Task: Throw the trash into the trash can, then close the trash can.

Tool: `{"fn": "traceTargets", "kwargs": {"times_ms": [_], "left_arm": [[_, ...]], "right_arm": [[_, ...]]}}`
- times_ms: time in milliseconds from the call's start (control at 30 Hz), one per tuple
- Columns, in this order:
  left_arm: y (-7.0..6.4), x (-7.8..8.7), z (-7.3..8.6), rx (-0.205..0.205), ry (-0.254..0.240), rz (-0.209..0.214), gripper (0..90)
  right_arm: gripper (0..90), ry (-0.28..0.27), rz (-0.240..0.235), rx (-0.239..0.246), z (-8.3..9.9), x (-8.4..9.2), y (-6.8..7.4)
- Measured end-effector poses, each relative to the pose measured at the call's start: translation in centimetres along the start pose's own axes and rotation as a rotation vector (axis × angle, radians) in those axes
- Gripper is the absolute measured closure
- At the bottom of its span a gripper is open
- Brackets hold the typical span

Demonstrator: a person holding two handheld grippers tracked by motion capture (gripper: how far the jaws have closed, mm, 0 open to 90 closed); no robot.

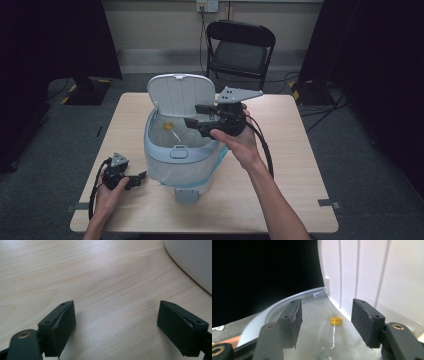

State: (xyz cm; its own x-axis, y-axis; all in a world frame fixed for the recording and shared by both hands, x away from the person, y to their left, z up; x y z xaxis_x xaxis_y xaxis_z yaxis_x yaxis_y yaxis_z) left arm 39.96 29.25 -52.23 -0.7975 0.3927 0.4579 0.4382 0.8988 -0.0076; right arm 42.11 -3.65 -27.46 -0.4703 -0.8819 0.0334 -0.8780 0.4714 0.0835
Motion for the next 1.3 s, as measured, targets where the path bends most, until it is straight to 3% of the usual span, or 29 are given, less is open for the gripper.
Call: {"fn": "traceTargets", "kwargs": {"times_ms": [200,533,767,1300], "left_arm": [[0.0,0.0,0.0,0.000,0.000,0.000,14.8],[0.0,0.0,0.0,-0.001,-0.001,-0.002,14.8],[-0.1,0.0,0.0,0.001,-0.001,-0.007,14.7],[0.0,0.0,0.0,0.001,0.000,-0.005,14.6]], "right_arm": [[33.3,0.011,0.046,-0.004,0.8,0.5,-0.8],[21.7,-0.001,0.136,-0.019,0.4,2.7,-2.2],[19.9,0.012,0.197,-0.002,0.3,3.5,-3.5],[20.0,0.047,0.307,-0.014,0.1,4.1,-7.0]]}}
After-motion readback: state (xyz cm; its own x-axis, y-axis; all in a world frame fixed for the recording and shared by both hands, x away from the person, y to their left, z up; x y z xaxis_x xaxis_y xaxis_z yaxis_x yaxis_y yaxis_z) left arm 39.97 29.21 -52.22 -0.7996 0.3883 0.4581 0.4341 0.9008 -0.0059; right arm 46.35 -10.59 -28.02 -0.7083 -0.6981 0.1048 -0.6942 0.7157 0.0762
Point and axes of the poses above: each handheld gripper's, and its own axes: x roughly backward along the jaws, z roughly out of its underside, y roughly to its left, the point moved 3 cm from there along -x, roughly forward along the jaws, and after that the axes turned 15 degrees about -y, right-handed, at the moved point
